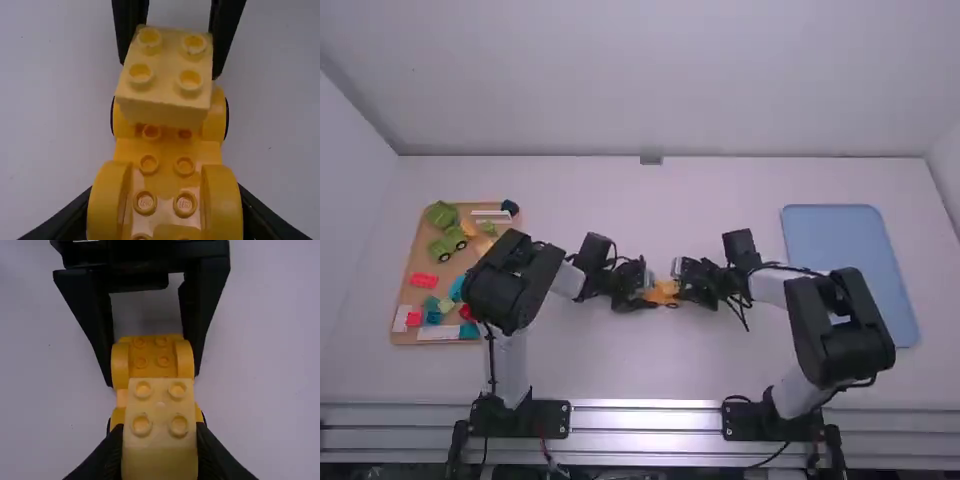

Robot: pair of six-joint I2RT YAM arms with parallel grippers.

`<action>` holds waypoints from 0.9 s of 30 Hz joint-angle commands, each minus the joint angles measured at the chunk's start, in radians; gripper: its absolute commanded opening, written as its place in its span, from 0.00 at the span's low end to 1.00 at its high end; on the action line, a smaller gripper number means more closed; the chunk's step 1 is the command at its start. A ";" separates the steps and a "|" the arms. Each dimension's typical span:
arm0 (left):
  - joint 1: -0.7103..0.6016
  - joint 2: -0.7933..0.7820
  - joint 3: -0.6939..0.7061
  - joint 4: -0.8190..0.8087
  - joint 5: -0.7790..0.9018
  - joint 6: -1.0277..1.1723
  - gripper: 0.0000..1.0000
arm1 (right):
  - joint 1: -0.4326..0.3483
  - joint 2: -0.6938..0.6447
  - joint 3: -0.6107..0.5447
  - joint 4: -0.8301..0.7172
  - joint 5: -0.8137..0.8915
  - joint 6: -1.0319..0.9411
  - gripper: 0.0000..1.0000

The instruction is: Assemble lego blocks to make yellow taxi

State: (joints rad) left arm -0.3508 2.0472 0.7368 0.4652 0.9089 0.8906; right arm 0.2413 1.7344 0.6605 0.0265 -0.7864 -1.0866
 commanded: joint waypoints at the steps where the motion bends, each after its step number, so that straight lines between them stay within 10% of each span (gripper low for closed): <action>1: -0.003 0.043 -0.040 -0.034 -0.079 -0.029 0.49 | -0.006 0.028 -0.005 -0.001 -0.033 -0.014 0.11; 23: -0.003 0.043 -0.015 -0.091 -0.079 -0.029 0.45 | -0.017 0.058 0.002 -0.011 0.003 -0.036 0.20; 27: -0.003 0.043 -0.017 -0.087 -0.080 -0.029 0.45 | -0.020 0.057 0.002 -0.010 -0.002 -0.036 0.53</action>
State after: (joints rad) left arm -0.3508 2.0476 0.7536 0.4225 0.9176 0.8928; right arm 0.2226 1.7691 0.6609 0.0216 -0.8024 -1.1236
